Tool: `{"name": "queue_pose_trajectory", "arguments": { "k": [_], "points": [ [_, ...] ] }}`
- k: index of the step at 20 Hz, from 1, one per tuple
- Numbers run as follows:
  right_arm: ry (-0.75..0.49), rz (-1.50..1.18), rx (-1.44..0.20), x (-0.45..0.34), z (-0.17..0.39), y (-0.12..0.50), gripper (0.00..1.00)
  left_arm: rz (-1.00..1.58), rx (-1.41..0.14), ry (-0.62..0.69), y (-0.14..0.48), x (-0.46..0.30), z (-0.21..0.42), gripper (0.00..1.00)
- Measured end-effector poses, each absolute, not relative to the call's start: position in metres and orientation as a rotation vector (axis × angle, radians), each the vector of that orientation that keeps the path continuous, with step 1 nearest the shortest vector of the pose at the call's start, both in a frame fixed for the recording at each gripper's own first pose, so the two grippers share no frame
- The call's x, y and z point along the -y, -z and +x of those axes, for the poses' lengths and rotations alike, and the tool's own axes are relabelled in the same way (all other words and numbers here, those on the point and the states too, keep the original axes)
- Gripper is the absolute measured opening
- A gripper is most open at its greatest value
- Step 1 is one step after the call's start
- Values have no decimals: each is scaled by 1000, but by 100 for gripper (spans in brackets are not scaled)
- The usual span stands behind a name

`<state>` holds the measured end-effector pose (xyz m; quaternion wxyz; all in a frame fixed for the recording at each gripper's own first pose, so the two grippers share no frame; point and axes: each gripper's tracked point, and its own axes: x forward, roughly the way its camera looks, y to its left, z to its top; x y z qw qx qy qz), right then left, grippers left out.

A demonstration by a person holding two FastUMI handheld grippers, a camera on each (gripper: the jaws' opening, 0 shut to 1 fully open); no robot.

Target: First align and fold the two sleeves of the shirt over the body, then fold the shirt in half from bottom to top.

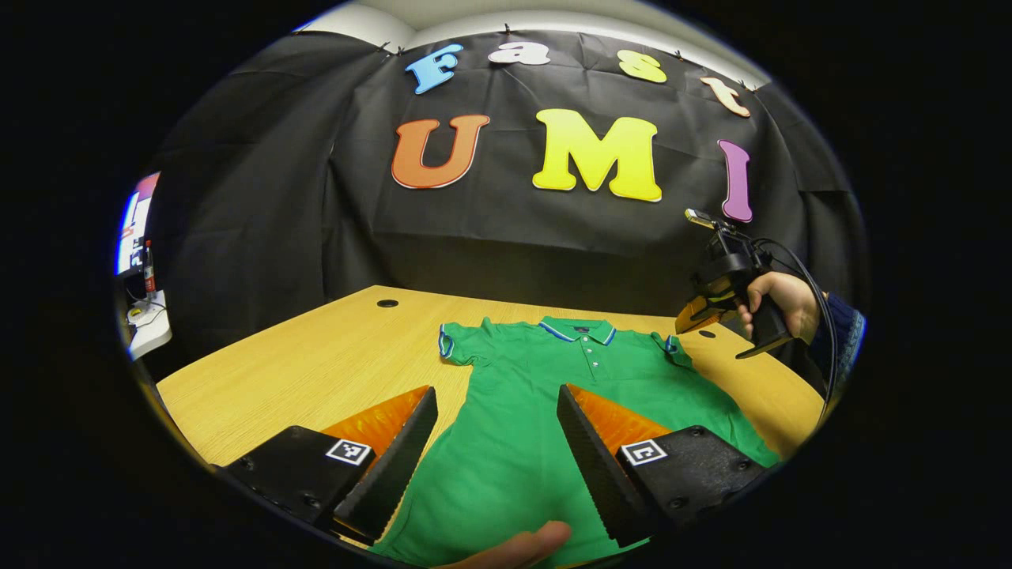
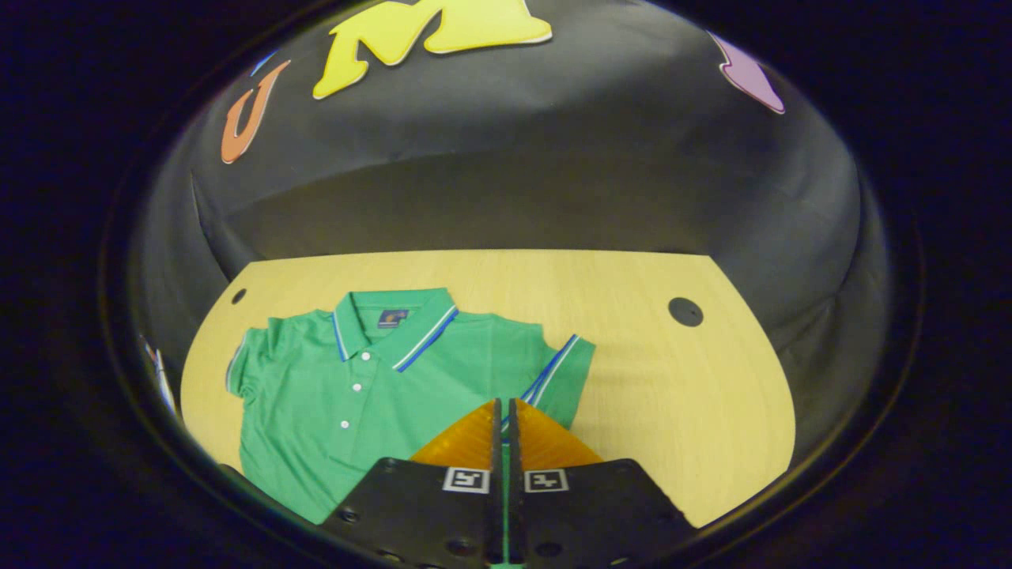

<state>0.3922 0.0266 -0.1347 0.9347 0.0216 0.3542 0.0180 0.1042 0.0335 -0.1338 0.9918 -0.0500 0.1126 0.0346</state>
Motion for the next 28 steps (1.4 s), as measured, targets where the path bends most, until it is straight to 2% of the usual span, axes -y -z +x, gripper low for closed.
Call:
{"name": "queue_pose_trajectory", "arguments": {
  "k": [2, 3, 4, 7, 8, 9, 11, 12, 14, 15, 16, 18, 24, 28],
  "points": [
    [5, 13, -751, -23, 395, 147, 49, -111, -237, -62, 137, -30, 104, 99],
    [7, -14, -760, -23, 395, 151, 61, -115, -242, -57, 138, -30, 104, 99],
    [11, -39, -763, -25, 397, 155, 65, -117, -248, -55, 140, -30, 104, 99],
    [41, -52, -797, -32, 404, 173, 65, -118, -257, -62, 143, -33, 106, 99],
    [56, -65, -811, -30, 406, 181, 62, -120, -260, -63, 144, -34, 107, 99],
    [79, -92, -825, -25, 407, 188, 65, -122, -265, -65, 145, -35, 107, 99],
    [114, -89, -839, -16, 407, 192, 56, -122, -271, -70, 147, -37, 109, 99],
    [113, -36, -846, -19, 405, 190, 34, -124, -270, -70, 146, -38, 108, 99],
    [105, 40, -838, -18, 406, 187, 24, -133, -276, -67, 150, -37, 110, 99],
    [96, 60, -835, -16, 405, 185, 9, -137, -282, -66, 151, -37, 110, 99],
    [78, 84, -833, -17, 404, 183, 3, -140, -288, -66, 153, -36, 110, 99],
    [64, 111, -818, -15, 403, 177, 0, -141, -292, -68, 154, -36, 109, 99],
    [3, 140, -749, -27, 400, 146, 0, -139, -285, -66, 152, -35, 110, 99],
    [72, 20, -779, -20, 400, 159, 1, -134, -285, -69, 151, -36, 109, 99]
  ]
}}
